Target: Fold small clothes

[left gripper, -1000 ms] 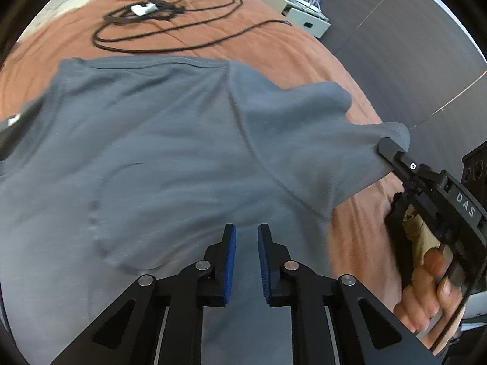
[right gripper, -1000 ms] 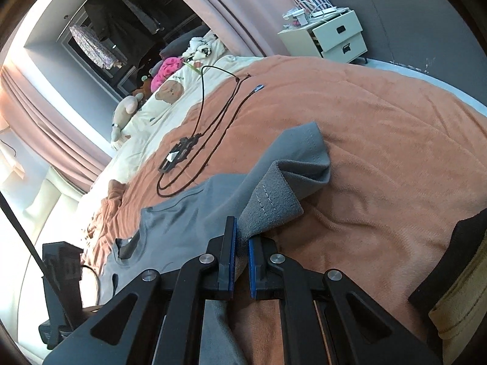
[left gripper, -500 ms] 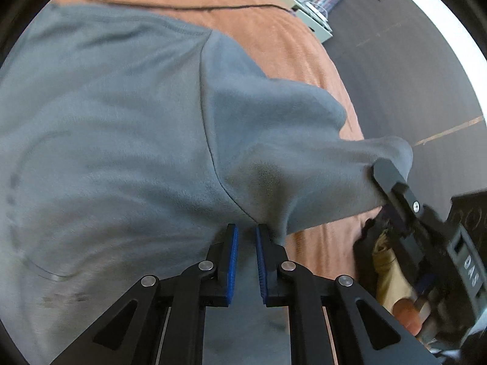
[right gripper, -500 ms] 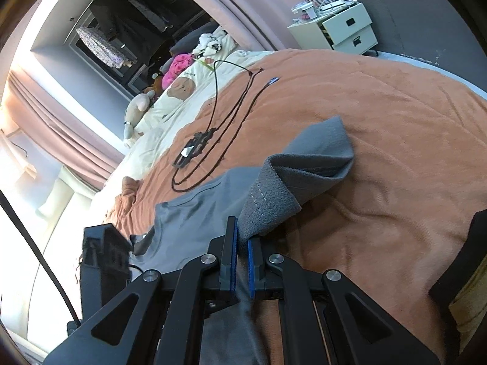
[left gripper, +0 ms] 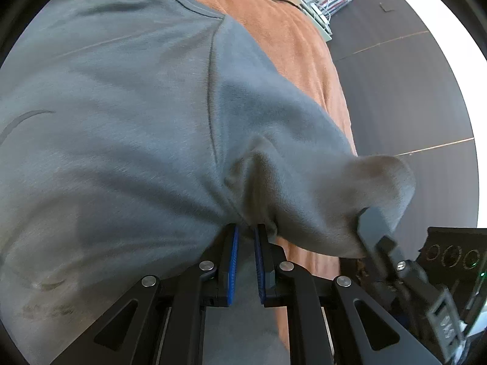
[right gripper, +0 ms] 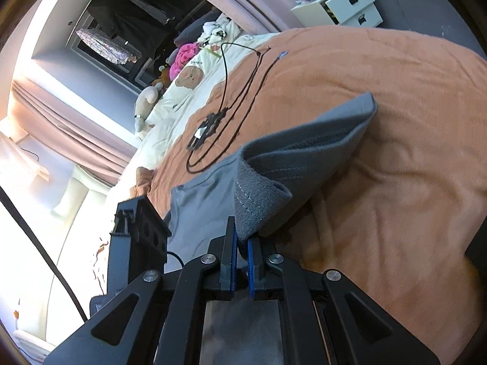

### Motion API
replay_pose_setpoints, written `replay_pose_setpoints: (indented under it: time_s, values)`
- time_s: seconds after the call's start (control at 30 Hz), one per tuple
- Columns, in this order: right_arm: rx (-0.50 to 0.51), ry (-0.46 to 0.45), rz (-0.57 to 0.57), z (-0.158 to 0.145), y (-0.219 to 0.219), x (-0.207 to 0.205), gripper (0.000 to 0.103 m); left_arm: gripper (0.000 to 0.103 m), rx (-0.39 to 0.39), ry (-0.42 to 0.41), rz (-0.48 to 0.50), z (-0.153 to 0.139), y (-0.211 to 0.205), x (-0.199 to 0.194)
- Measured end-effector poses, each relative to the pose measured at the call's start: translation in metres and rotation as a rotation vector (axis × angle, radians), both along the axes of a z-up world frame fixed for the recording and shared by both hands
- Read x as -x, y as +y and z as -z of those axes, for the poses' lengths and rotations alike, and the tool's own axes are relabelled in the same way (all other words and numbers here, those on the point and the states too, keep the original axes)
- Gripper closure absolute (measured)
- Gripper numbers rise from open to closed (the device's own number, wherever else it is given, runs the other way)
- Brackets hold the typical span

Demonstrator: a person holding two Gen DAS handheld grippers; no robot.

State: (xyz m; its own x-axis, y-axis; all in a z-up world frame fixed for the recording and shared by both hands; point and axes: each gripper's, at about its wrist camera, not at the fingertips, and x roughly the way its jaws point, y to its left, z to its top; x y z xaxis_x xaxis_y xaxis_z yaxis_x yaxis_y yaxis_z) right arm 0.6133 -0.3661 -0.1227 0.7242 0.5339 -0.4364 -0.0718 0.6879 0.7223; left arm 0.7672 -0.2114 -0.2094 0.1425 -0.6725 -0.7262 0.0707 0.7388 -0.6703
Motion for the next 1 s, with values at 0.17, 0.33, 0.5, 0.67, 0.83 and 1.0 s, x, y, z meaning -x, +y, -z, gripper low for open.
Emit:
replay_pose_setpoints:
  time_s: [0.17,0.33,0.5,0.67,0.83,1.0]
  values:
    - [0.036,0.017,-0.018,0.002,0.009,-0.002,0.101,0.092,-0.078,-0.035,-0.018,-0.020,0.027,0.007]
    - [0.117,0.068,-0.058,0.002,0.026,-0.009,0.099,0.092,-0.133,-0.070,-0.060,-0.047,0.064,0.014]
    - [0.092,0.160,-0.082,0.009,0.023,-0.014,0.055,0.092,-0.176,-0.105,-0.098,-0.076,0.089,0.021]
    - [0.032,0.123,-0.058,-0.010,0.004,0.002,0.035,0.091,-0.206,-0.142,-0.093,-0.100,0.084,0.031]
    - [0.016,0.132,-0.003,-0.013,-0.022,0.029,0.035,0.090,-0.213,-0.176,-0.060,-0.115,0.066,0.035]
    - [-0.014,0.109,0.097,-0.019,-0.053,0.042,0.035,0.089,-0.237,-0.201,-0.003,-0.120,0.030,0.035]
